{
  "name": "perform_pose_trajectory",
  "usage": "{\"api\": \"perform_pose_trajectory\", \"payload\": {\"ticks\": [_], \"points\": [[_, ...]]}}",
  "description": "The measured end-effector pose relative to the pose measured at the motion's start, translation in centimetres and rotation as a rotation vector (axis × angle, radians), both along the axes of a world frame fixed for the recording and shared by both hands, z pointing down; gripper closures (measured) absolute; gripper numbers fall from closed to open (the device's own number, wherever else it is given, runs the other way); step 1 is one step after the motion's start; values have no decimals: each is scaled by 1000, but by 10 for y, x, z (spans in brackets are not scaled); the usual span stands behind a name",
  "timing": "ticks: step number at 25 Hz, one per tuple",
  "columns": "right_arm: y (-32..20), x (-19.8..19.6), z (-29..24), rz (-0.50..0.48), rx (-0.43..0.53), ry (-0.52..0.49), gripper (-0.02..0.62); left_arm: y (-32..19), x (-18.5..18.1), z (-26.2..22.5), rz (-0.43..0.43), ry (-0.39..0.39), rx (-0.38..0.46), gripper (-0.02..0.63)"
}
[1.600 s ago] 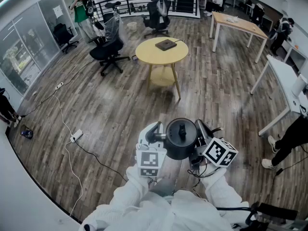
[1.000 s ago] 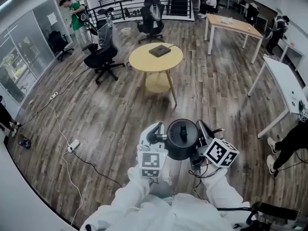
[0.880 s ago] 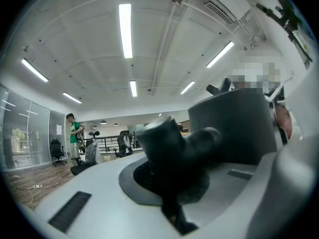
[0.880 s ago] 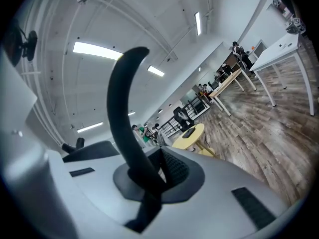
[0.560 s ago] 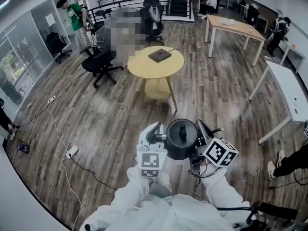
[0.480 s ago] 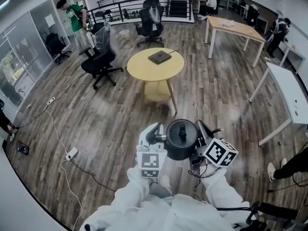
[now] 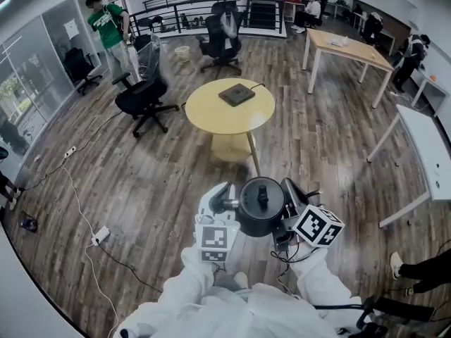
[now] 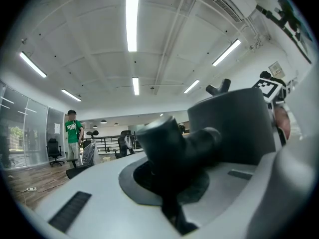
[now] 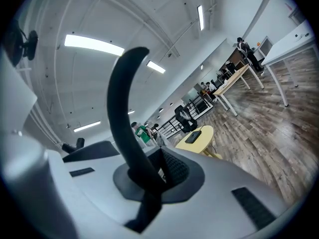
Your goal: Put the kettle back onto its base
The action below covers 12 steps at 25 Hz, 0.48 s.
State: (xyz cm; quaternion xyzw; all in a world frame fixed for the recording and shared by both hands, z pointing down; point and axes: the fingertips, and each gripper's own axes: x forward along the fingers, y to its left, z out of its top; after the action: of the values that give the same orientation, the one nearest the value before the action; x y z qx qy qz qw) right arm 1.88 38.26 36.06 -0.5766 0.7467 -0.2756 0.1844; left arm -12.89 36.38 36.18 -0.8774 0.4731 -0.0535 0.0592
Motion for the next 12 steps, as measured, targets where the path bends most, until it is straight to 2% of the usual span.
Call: {"api": "perform_pose_trajectory", "payload": {"ticks": [7,12], "points": [[-42,3,11,9,-38,-2,584,-43,4,11,15,-1,-27,609],[-67,16,10,28,-35,-5,584,-71,18,8,45,-3,-14,609]]}}
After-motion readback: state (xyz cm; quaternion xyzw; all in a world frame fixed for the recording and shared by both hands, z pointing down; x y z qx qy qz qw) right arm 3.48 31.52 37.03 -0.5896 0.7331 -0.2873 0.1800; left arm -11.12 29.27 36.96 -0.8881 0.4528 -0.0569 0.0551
